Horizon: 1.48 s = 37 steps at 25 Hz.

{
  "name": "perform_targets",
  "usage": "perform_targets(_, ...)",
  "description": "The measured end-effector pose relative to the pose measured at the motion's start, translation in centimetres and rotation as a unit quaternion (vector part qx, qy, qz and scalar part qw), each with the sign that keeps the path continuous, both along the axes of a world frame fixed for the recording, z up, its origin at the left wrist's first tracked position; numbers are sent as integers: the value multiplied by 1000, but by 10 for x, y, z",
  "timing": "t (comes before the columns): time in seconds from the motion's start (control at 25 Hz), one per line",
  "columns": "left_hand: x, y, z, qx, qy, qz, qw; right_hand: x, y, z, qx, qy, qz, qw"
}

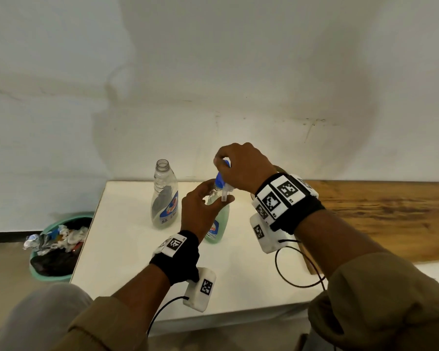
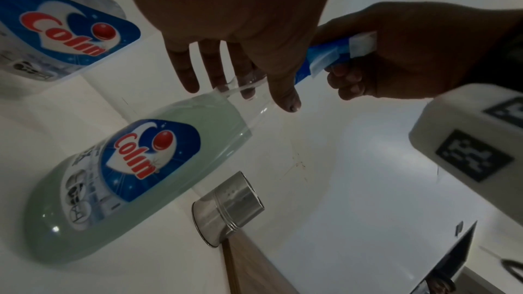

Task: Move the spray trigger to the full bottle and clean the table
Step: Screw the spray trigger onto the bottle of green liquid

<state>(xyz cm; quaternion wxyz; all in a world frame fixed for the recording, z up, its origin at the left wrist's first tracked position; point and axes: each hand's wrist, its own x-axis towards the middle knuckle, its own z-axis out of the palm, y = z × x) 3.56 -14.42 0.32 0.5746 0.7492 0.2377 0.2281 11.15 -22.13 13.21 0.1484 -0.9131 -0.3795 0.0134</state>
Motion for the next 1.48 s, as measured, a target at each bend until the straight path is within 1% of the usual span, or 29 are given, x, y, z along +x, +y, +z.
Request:
perform_targets(0.08,1,0,0,-1,6,-4,1000,7,-8,11,-15,99,29,995)
perform_targets(0.12,3,-1,0,3,12,-8,1000,10,-13,17,-51,106,56,991)
perform_targets(0.2,5,2,0,5,24,-6,1000,15,-14,26,-122,60,107,985)
perform_targets(0.28,6,2,0,9,26,-4,1000,17,-16,30,-138,11,113,984)
perform_targets(0.4,4,1,0,3,19,0,1000,13,-13,23,-125,-58,54,989)
perform_targets(0.48,2,2,0,-5,9,-1,1000,5,-10,7,-97,-88,6,991)
perform_targets(0.56,1,2,-1,-20,-11,-2,1000,-4,-9,-11,-36,-58,-48,997)
perform_targets(0.64,0,2,-2,-22,-21,-5,1000,-11,-11,-20,12,21,-80,997)
perform_targets(0.68,0,3,-2,-19,-20,-7,1000,-10,-15,-21,32,29,-88,995)
perform_targets(0.72,1,3,-2,-13,-17,-8,1000,-8,-20,-20,57,13,-95,994)
perform_targets(0.8,4,3,-2,-1,-11,-8,1000,0,-29,-14,131,-51,-63,988)
perform_targets(0.84,5,3,-3,2,-9,-8,1000,5,-34,-10,145,-52,-13,988)
perform_targets(0.88,5,3,-3,3,-7,-8,1000,9,-36,-6,121,-42,59,990)
perform_targets(0.92,4,3,-4,3,-3,-8,1000,13,-37,-5,66,-25,128,989)
perform_targets(0.96,4,3,-4,1,-1,-8,1000,17,-36,-5,8,-10,164,986)
perform_targets(1.0,4,3,-3,0,1,-7,1000,18,-34,-3,-25,-5,165,986)
perform_targets(1.04,4,3,-2,0,1,-7,1000,18,-32,0,-30,-18,153,988)
perform_targets(1.16,4,3,0,1,-1,-1,1000,19,-31,5,-28,-117,92,988)
perform_targets(1.2,4,2,0,0,-5,0,1000,14,-30,5,-27,-130,73,988)
perform_targets(1.4,1,0,-1,11,-28,-2,1000,-17,-11,-9,41,-70,1,997)
perform_targets(1.48,-1,1,0,4,-25,-8,1000,-17,-6,-1,62,27,-4,998)
